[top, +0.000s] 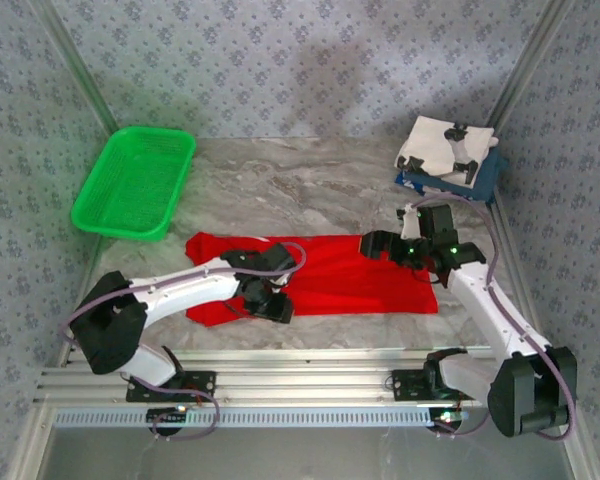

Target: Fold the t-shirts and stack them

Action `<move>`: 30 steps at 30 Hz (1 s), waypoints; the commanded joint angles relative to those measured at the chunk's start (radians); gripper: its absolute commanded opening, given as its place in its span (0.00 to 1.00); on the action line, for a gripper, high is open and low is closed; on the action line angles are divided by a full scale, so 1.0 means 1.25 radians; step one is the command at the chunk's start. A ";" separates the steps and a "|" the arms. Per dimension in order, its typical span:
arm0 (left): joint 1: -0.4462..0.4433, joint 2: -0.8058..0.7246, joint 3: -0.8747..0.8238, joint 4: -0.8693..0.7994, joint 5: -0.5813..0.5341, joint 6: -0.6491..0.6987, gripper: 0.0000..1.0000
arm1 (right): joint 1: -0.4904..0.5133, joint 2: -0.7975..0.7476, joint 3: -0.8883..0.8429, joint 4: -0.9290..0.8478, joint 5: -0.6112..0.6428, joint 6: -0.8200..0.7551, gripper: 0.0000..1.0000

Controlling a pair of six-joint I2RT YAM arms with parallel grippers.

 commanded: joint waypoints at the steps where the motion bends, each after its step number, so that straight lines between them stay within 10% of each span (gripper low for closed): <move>1: 0.011 -0.052 0.013 -0.028 -0.032 -0.040 0.62 | 0.009 0.009 -0.009 -0.004 0.020 0.014 1.00; 9: 0.191 -0.195 -0.023 -0.048 -0.106 -0.188 0.69 | 0.040 0.126 0.013 -0.069 0.062 0.014 1.00; 19: 0.381 -0.034 -0.098 0.015 -0.195 -0.272 0.57 | 0.086 0.233 -0.003 -0.133 0.193 0.085 1.00; 30: 0.441 0.083 -0.100 0.061 -0.248 -0.208 0.54 | -0.124 0.177 -0.024 -0.131 0.212 0.133 0.97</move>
